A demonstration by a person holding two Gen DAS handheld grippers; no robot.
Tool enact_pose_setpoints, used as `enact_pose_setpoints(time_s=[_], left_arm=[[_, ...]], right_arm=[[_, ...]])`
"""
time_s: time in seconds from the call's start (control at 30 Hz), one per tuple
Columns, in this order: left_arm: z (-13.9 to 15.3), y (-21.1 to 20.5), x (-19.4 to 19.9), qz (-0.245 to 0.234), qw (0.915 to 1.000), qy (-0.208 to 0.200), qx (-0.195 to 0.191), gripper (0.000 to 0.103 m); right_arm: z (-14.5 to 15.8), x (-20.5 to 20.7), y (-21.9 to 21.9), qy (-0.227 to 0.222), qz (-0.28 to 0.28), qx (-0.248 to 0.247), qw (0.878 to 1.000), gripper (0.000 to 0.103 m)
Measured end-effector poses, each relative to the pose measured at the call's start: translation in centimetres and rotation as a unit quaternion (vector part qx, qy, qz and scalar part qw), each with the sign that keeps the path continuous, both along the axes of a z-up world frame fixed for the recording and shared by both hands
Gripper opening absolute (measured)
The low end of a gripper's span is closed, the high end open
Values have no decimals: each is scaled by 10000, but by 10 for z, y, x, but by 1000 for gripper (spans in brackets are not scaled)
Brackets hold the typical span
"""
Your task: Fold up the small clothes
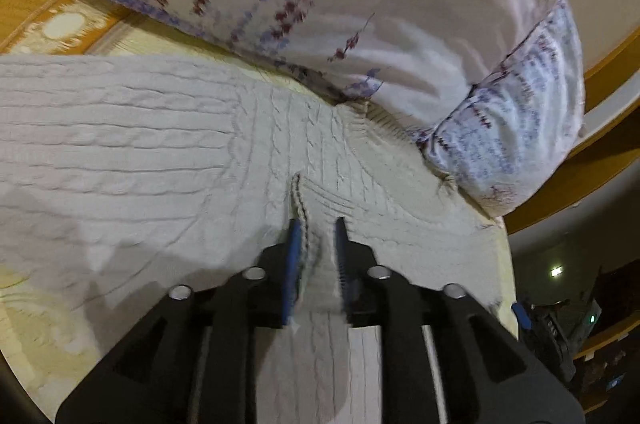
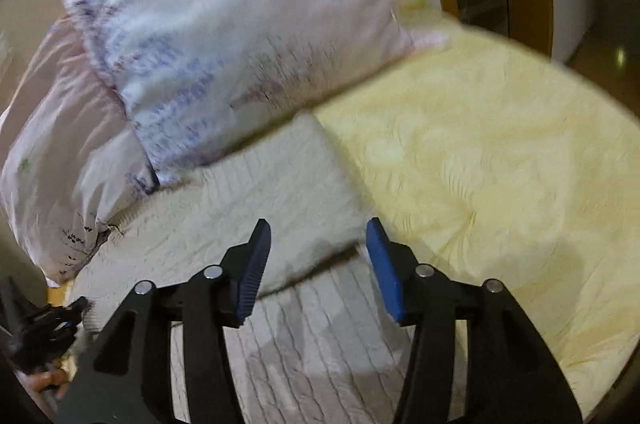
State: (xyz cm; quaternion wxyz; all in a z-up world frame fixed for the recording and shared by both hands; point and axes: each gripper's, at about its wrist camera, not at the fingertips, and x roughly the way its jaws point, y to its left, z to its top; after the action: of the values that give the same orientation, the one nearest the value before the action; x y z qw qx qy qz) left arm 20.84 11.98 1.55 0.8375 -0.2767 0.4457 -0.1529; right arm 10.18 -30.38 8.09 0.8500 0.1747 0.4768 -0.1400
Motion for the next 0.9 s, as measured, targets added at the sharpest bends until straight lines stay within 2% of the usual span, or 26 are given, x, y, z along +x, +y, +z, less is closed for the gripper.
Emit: enact_pose_setpoints(time_s=[0.07,0.13,0.2,0.3,0.4,0.47,0.53,0.67,0.9], left_arm=[[10,24,-21,201,9997,-162,-19,54],[15,51,-40,481,9985,-241,-33,55],[15,78,-55,798,9965,-230,-95,55],[11,130,-78,1538,9880,-111,-107,55],[-1,179,-97,2289,9728,150,-312,54],[-8,198,-103,2605,9638,289,-489,54],[-15,207,-104,2806,9565,371,-705,54],[-18,216,-100,2985,9491,336,-945,53],[-26,237,-84,3433,9304,273,-1252,39]], right_arm=[[-4,14,18,124,576,157,9981,58],[-17,29,36,385,1016,389,9933,58],[-30,38,54,568,1283,395,9893,58],[-50,46,72,907,1556,439,9827,58],[-58,44,79,949,1608,431,9815,64],[-57,42,80,930,1619,469,9813,65],[-56,42,78,919,1563,562,9818,65],[-53,38,79,912,1503,646,9823,65],[-48,37,77,876,1507,724,9820,68]])
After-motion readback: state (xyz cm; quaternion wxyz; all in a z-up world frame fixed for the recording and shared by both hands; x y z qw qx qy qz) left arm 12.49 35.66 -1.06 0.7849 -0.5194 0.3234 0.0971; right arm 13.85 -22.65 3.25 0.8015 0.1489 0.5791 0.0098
